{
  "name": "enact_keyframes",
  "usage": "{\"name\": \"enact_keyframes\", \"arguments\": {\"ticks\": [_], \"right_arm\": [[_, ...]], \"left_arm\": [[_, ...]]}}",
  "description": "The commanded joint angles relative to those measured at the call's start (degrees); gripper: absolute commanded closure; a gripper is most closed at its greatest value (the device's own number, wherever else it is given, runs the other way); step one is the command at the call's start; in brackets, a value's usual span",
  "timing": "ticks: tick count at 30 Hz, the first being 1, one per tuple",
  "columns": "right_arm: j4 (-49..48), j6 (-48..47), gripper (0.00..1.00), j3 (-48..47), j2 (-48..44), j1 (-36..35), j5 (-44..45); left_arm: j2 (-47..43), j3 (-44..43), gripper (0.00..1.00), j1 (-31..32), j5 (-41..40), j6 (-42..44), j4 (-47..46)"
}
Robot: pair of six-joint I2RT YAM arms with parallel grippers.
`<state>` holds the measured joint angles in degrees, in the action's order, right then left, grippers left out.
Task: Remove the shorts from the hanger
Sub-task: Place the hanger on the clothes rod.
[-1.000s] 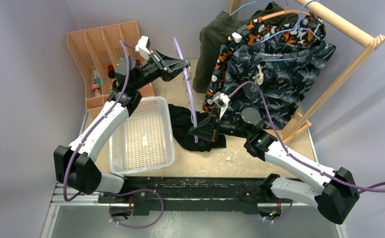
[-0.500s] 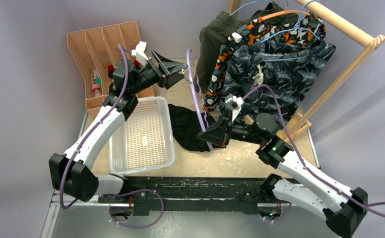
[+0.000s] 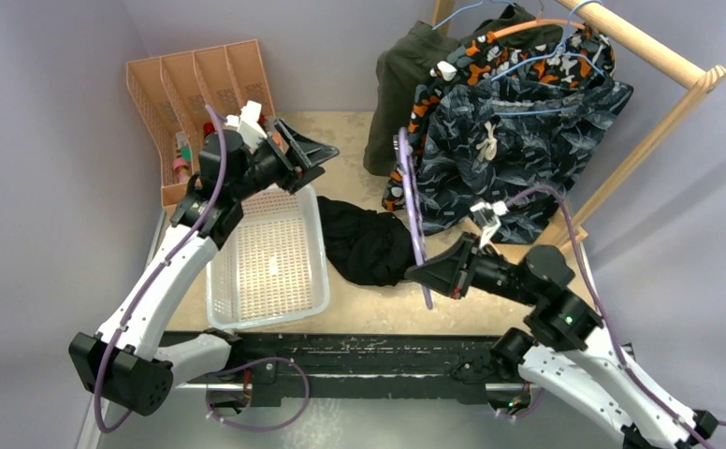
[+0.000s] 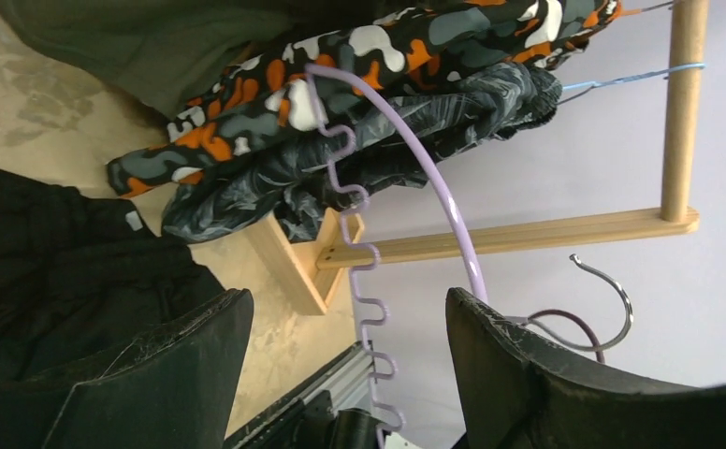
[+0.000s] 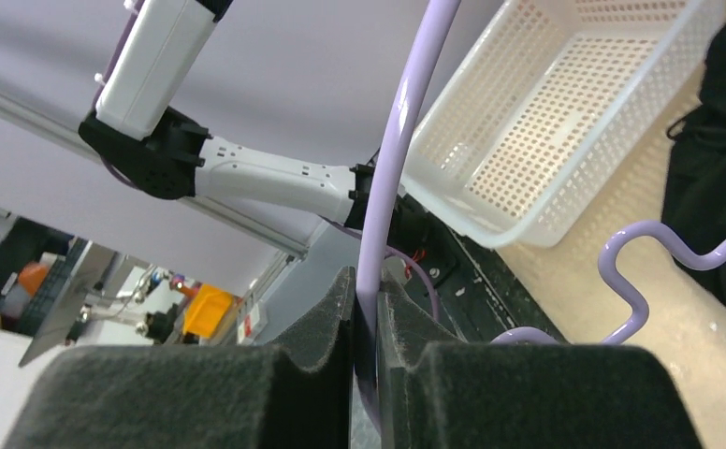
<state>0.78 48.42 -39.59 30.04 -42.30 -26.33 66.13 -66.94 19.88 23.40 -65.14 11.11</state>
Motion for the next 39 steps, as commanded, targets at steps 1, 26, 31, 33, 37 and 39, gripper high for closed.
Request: {"name": "enact_keyframes", "arguments": {"ticks": [1,26,31,33,37,39], "right_arm": [[10.2,2.8,1.0,-2.5,-8.9,0.2,10.6],[18.7,-5.1,1.0,-12.3,-15.4,0.2,-5.3],[25.2,-5.8,1.0,-17.2,-16.8,0.2,-2.2],[26.3,-5.9,1.0,-19.9,-18.0,0.2,1.1],[30.3,-5.8,1.0,-23.7,-19.1,0.2,6.4],[33.7,-6.5,1.0,-25.4,-19.2,0.2,10.5]], "left_arm": [[-2.5,-0.1,0.25,-0.4,-3.1,2.8,2.3],[-4.7,4.0,0.26,-0.3,-5.5,-0.8,0.1],[-4.9,4.0,0.26,-0.3,-5.6,-1.1,-0.1],[-4.8,4.0,0.26,-0.3,-5.4,-1.2,-0.3],[-4.7,4.3,0.26,-0.3,-5.4,-1.5,-0.7],[-4.4,4.5,0.26,-0.3,-5.2,-1.8,-1.5]]}}
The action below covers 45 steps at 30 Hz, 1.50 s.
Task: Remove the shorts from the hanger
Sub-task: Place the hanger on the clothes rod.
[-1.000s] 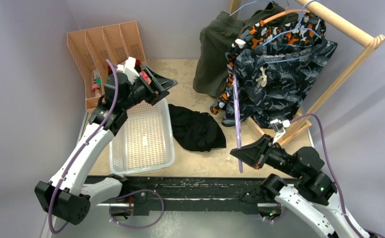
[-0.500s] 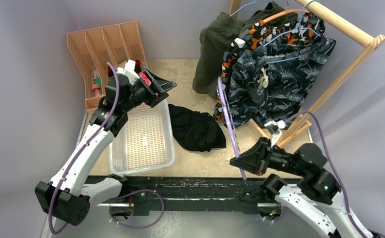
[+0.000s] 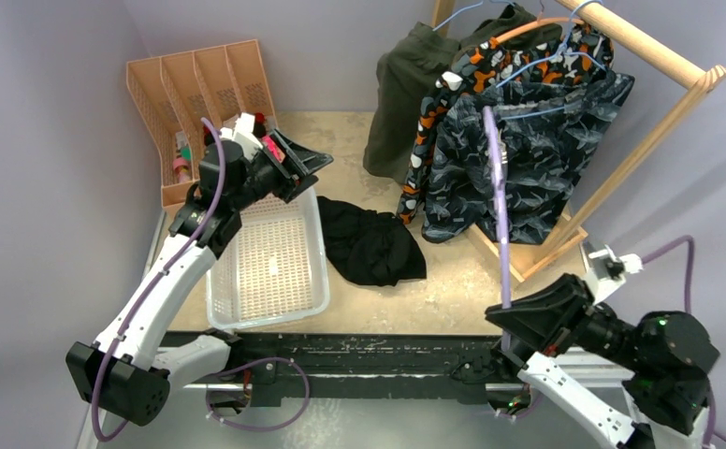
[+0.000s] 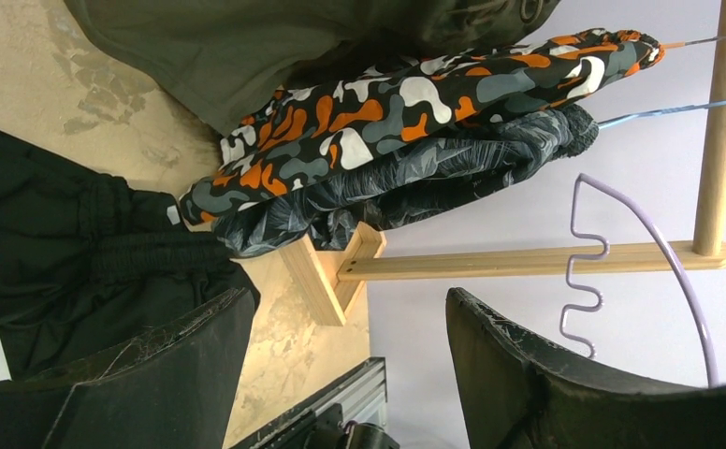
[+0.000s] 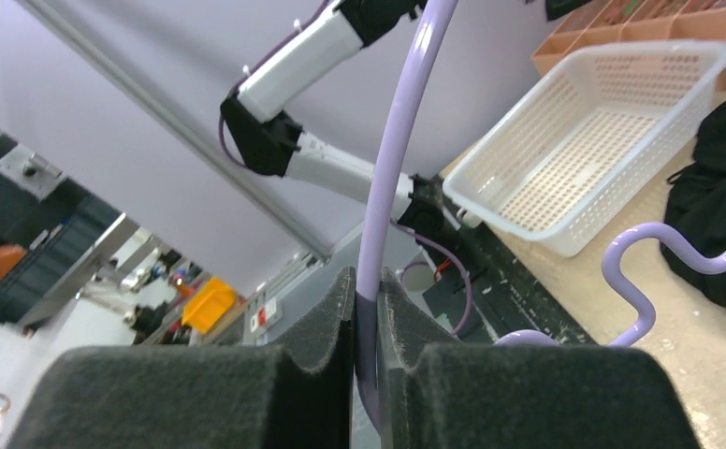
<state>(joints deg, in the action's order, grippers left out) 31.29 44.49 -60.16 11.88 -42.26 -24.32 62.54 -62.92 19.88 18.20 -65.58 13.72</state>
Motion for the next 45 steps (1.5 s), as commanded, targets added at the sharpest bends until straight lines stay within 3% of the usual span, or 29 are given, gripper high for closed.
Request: {"name": "enact_keyframes", "arguments": {"ticks": [1,8,19,25,34,45], "right_arm": [[4.0,-2.8,1.0,-5.4,-1.2,0.2,11.2],[2.9,-2.4,1.0,-3.9,-3.5,0.7,30.2],[-5.8,-4.1,1.0,-0.8,0.6,1.3,43.3],[-10.2,-2.9,1.0,0.4,8.9,1.3,46.2],[-23.9,1.9,1.0,2.1,13.7,1.3,47.7],[-32.3,6.8,1.0,1.3,18.5,1.3,55.4]], "left_arm": [[-0.7,0.7,0.26,-0.4,0.1,-1.5,-4.4],[0.3,1.2,0.26,-0.3,0.4,-2.1,-5.7],[1.5,1.3,0.26,-0.3,0.4,-2.3,-6.8],[2.5,1.6,0.26,-0.3,1.3,-2.7,-8.2],[3.4,3.2,0.26,-0.3,1.6,-2.3,-9.0],[4.5,4.0,0.26,-0.3,2.3,-2.2,-9.9]]}}
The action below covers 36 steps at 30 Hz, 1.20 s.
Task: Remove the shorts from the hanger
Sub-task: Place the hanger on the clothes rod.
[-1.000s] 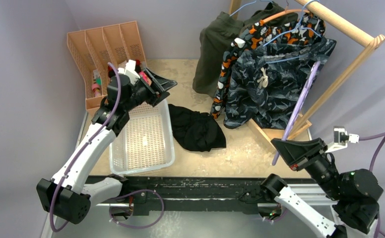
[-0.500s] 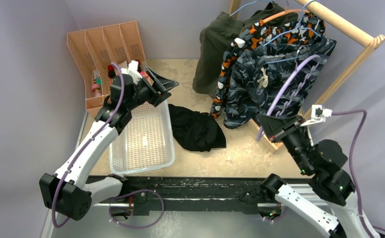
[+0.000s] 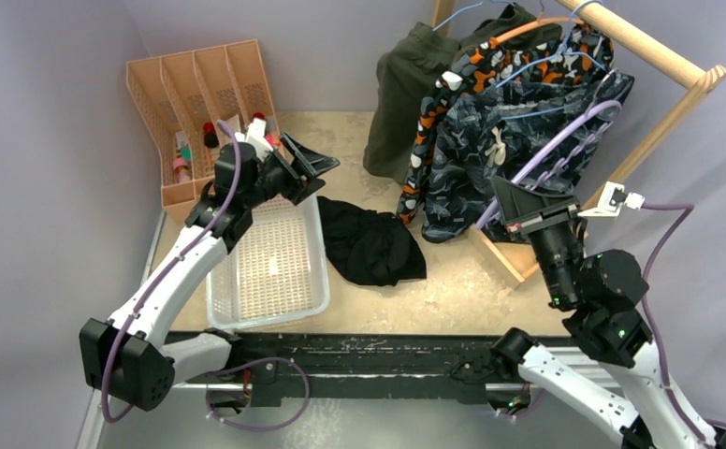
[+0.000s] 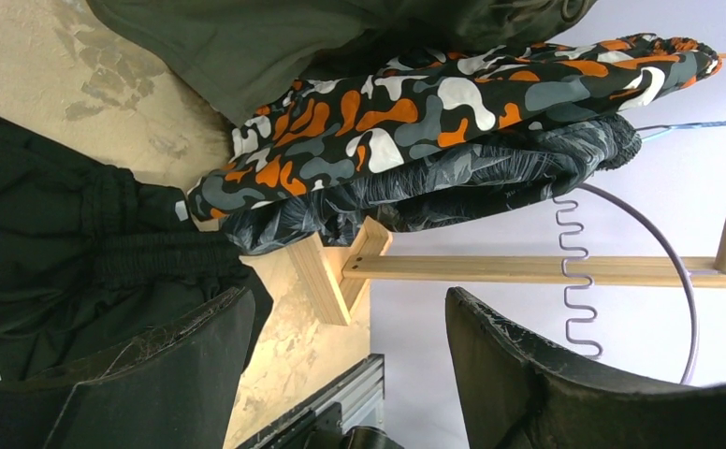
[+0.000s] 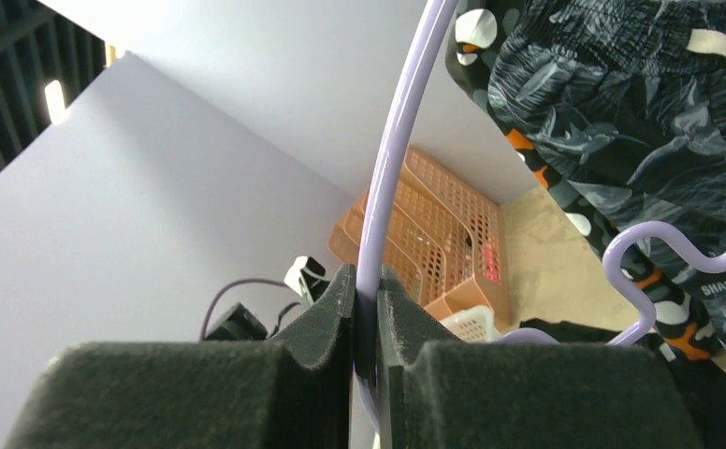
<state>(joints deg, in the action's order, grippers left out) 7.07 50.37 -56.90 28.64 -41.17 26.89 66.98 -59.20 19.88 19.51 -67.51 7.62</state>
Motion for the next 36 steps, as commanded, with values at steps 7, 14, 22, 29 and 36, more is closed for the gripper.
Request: {"name": "enact_keyframes", "arguments": {"ticks": [7,14,22,29,36], "right_arm": [[-13.8,-2.2,1.0,-4.7,5.9,0.2,5.9],[-13.4,-4.3,1.0,-10.8,12.1,0.2,9.8],[-14.7,-0.9,1.0,-13.5,14.9,0.1,14.8],[-13.8,2.6,1.0,-16.4,18.6,0.1,18.3],[-13.6,3.0,1.0,-17.8,20.0,0.2,21.7]], "left_arm": [[0.7,0.7,0.26,-0.3,1.0,0.5,-3.7],[1.6,0.0,0.26,0.5,0.6,4.8,-0.7],[5.0,-6.3,0.26,2.9,-4.3,13.1,9.5],[6.9,-5.9,0.26,4.3,-2.9,12.6,6.8],[9.4,-12.2,0.26,4.3,-1.9,21.8,15.0]]}}
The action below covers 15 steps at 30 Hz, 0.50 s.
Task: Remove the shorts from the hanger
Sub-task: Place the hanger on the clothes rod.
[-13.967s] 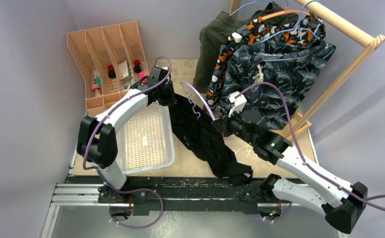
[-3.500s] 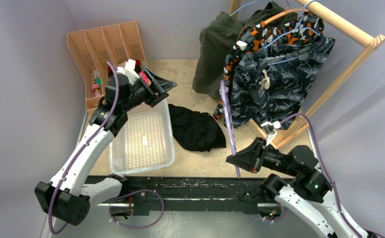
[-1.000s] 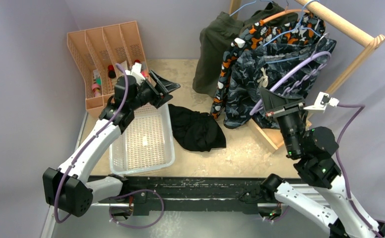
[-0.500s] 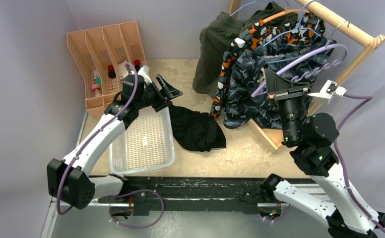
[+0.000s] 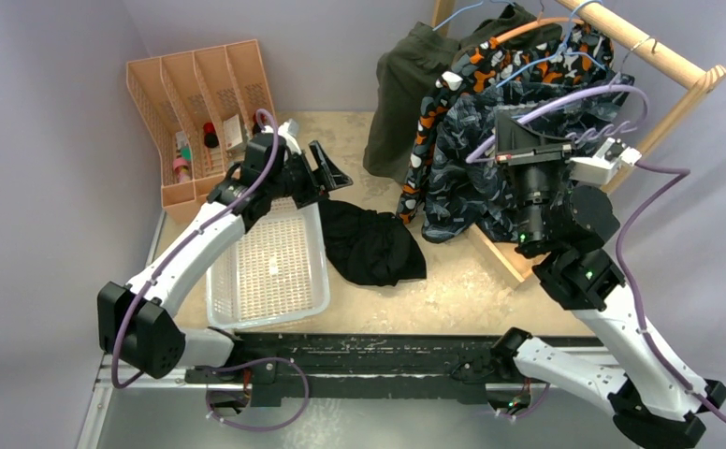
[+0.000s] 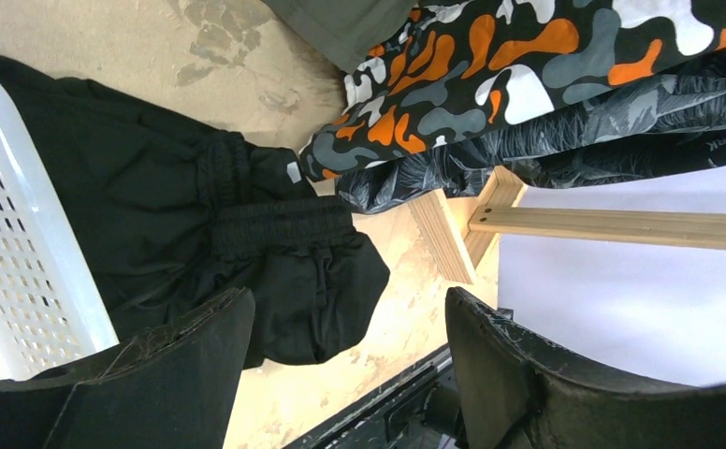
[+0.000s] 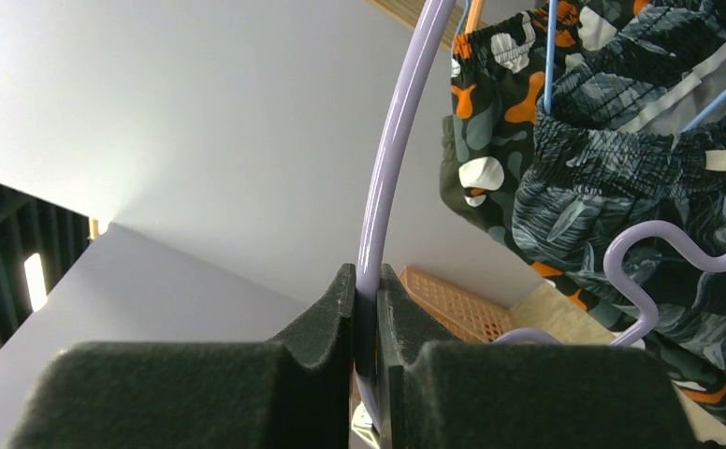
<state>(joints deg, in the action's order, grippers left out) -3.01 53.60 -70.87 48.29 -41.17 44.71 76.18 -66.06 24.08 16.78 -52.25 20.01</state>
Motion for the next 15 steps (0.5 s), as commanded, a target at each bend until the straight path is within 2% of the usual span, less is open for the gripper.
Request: {"name": "enact_keyframes", "arguments": {"ticks": [1,9,15], "right_arm": [[-4.8,-1.9,1.0,-4.1,0.6,0.2,3.5],[-5.7,-5.7,1.0,-7.5,2.7,0.2,1.1],[-4.6,-9.1,1.0,-8.9,2.4,0.2,7.3]], "left_arm": [[0.2,-5.6,0.26,0.2,0.9,6.8,2.7],[-0.4,-3.8,0.26,0.2,1.2,5.3,1.4],[-0.6,-3.7,0.26,0.2,1.1,4.5,1.3]]}}
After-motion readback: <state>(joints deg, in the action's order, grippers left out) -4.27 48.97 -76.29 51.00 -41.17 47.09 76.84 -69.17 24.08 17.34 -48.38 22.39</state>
